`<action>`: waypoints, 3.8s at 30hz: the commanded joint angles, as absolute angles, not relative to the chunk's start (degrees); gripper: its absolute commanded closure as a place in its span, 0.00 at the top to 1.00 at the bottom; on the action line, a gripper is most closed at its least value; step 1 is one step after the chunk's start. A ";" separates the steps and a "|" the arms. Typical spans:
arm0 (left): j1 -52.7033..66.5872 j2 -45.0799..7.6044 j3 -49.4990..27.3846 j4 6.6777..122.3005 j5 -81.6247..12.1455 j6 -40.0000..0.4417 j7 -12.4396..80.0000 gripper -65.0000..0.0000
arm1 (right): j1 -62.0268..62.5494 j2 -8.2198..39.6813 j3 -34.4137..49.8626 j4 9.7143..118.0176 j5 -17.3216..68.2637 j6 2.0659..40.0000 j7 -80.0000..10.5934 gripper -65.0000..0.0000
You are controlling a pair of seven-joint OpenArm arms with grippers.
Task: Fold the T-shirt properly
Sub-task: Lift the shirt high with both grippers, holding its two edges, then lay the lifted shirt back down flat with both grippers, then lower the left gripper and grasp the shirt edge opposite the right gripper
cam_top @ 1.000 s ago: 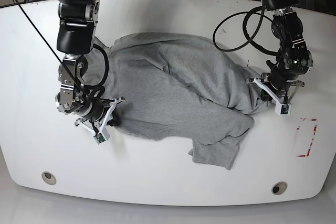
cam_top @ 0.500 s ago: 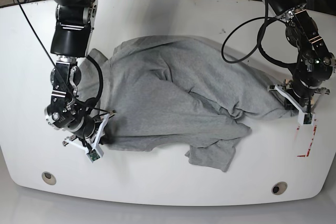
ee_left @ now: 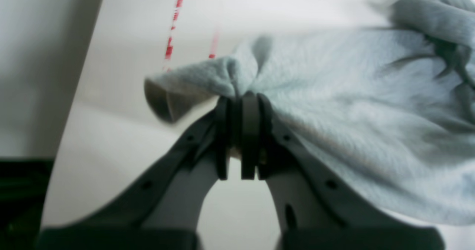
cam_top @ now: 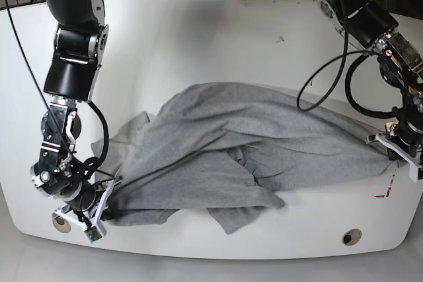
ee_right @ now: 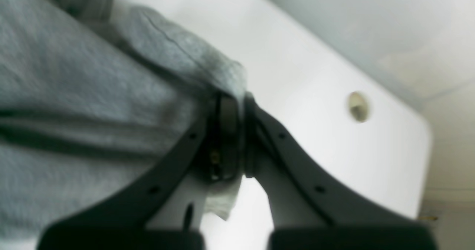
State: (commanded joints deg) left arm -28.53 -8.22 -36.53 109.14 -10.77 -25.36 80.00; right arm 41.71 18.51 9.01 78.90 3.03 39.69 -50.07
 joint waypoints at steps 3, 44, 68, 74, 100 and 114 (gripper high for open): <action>-31.60 -8.22 -36.62 109.58 -10.77 -25.36 80.00 0.04 | 44.79 18.95 9.01 78.90 3.03 39.69 -50.86 0.00; -54.55 -11.56 -34.33 100.97 -10.68 -25.10 80.00 0.04 | 58.24 27.91 14.29 83.82 3.30 40.00 -62.81 0.00; -18.24 -11.12 -40.75 109.32 -10.77 -33.71 80.00 0.04 | 15.34 15.60 30.46 104.75 3.74 40.00 -62.64 0.00; -10.51 -11.12 -41.36 109.32 -10.77 -36.79 80.00 0.04 | 7.87 13.14 31.08 105.01 3.74 40.00 -59.47 0.00; 2.51 -13.58 -44.00 107.91 -10.59 -38.73 70.46 0.05 | -3.56 11.12 31.08 108.26 3.21 40.00 -55.16 0.00; -9.98 -12.62 -37.32 93.14 -10.42 -38.55 70.37 0.09 | -4.09 11.21 31.08 108.26 3.21 40.00 -55.16 0.00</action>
